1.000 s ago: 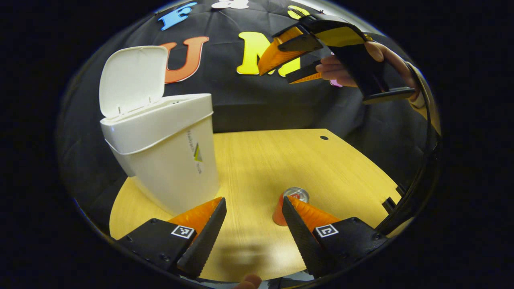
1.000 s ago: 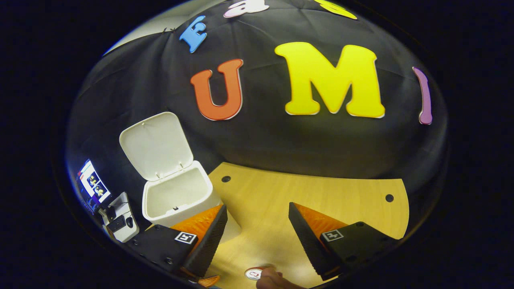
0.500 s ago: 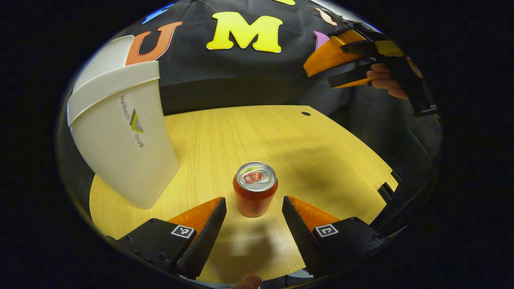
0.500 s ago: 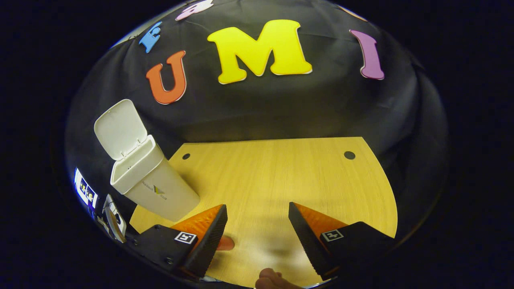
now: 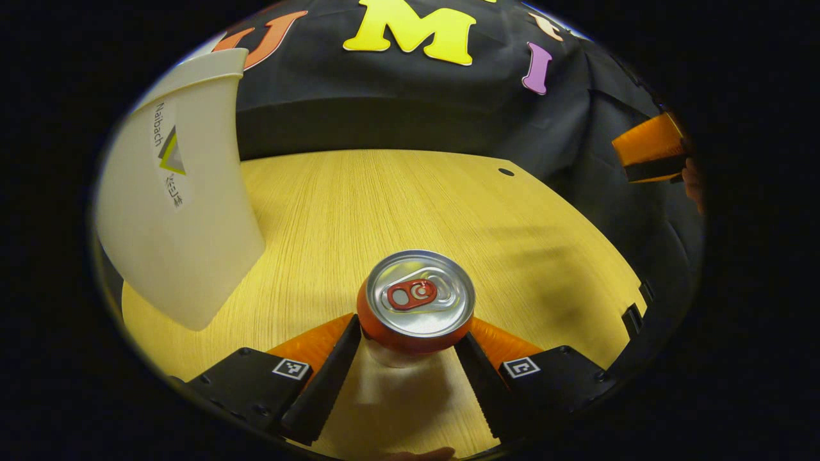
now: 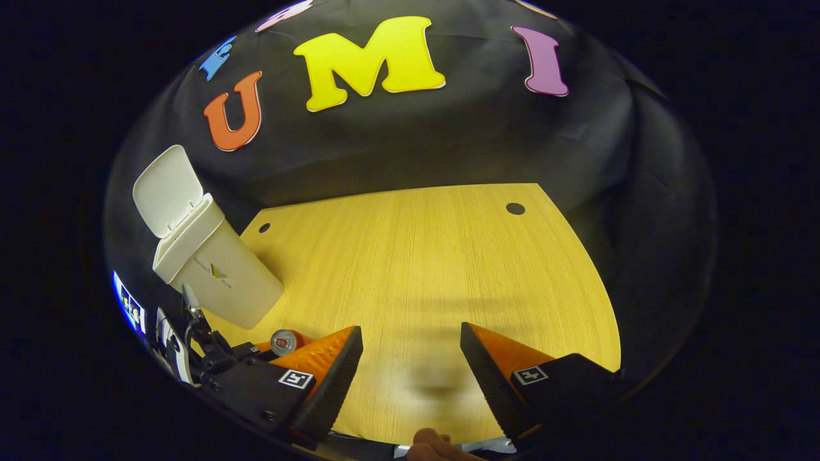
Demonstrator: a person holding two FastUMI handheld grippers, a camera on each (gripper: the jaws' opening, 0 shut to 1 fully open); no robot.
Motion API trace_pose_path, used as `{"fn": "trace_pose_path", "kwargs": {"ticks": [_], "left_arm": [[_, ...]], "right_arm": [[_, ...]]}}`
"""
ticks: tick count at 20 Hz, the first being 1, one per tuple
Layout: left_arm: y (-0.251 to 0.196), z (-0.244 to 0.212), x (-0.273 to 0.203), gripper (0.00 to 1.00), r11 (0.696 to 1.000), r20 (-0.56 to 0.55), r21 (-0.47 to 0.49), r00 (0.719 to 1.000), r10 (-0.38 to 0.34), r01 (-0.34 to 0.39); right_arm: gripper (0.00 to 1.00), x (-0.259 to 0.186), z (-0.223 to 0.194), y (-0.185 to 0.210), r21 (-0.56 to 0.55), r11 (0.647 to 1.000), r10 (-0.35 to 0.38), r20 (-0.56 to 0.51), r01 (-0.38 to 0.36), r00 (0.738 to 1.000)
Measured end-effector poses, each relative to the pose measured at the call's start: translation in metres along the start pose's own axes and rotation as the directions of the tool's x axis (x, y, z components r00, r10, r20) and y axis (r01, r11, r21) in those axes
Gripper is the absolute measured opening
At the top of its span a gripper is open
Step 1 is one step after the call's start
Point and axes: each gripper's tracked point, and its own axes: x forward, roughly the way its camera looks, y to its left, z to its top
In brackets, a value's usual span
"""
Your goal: Press the lid of the desktop garbage bin to open it, pick up the crumpled paper on the desktop and throw it into the bin, then pick up the pop can on the desktop and drop it into the bin, and finally close the garbage bin lid.
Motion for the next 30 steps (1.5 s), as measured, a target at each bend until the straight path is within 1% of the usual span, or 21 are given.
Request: {"fn": "trace_pose_path", "kwargs": {"ticks": [2,3,4,5,6,7,8,10,15,20,25,28,29,30], "left_arm": [[-0.002,0.002,-0.001,0.93,1.0,0.003,0.009,1.0,0.007,-0.007],[-0.002,0.002,-0.002,0.96,1.0,0.005,0.016,1.0,0.009,-0.009],[-0.003,0.002,-0.004,0.89,1.0,0.004,0.022,1.0,0.007,-0.007],[-0.004,0.003,-0.005,0.87,1.0,0.001,0.029,1.0,0.005,-0.005],[-0.002,0.007,-0.008,0.87,0.999,0.007,0.037,1.0,0.009,-0.009],[-0.002,0.013,-0.011,0.87,0.999,0.017,0.045,1.0,0.006,-0.007],[-0.004,0.018,-0.016,0.87,0.999,0.024,0.049,1.0,0.003,-0.004],[-0.008,0.03,-0.031,0.87,0.999,0.037,0.052,0.999,0.0,-0.002],[-0.011,0.071,-0.072,0.86,1.0,0.062,0.005,0.998,0.027,-0.027],[-0.001,0.116,-0.117,0.86,0.995,0.087,-0.006,0.991,0.104,-0.104],[0.016,0.19,-0.164,0.86,0.986,0.165,-0.035,0.972,0.168,-0.164],[0.041,0.233,-0.184,0.86,0.972,0.213,-0.056,0.948,0.237,-0.23],[0.05,0.247,-0.192,0.86,0.966,0.232,-0.065,0.938,0.258,-0.249],[0.062,0.26,-0.198,0.86,0.959,0.248,-0.072,0.926,0.285,-0.276]], "right_arm": [[0.97,0.0,0.0,-0.002,-0.002,1.0,-0.003,0.0,0.003,1.0],[0.93,0.001,0.0,-0.003,-0.005,1.0,-0.004,-0.001,0.004,1.0],[0.93,0.002,-0.001,-0.002,-0.007,1.0,-0.002,-0.006,0.002,1.0],[0.96,0.003,-0.002,-0.003,-0.006,1.0,0.001,-0.01,-0.001,1.0],[0.96,0.004,-0.001,-0.003,-0.006,1.0,0.003,-0.011,-0.003,1.0],[0.94,0.005,-0.002,-0.004,-0.007,1.0,0.004,-0.011,-0.004,1.0],[0.96,0.005,-0.002,-0.004,-0.005,1.0,0.008,-0.011,-0.008,1.0],[0.96,0.006,-0.002,-0.005,0.0,1.0,0.016,-0.013,-0.016,1.0],[0.96,0.004,-0.007,-0.014,-0.008,0.999,0.033,-0.015,-0.034,0.999],[0.96,0.001,-0.021,-0.027,-0.011,0.999,0.045,-0.025,-0.045,0.999],[0.97,0.002,-0.038,-0.03,0.004,0.998,0.069,-0.046,-0.069,0.997],[0.97,0.007,-0.045,-0.028,0.012,0.997,0.08,-0.062,-0.08,0.995],[0.94,0.007,-0.046,-0.027,0.019,0.996,0.085,-0.067,-0.084,0.994],[0.94,0.008,-0.044,-0.025,0.026,0.996,0.09,-0.069,-0.088,0.994]]}}
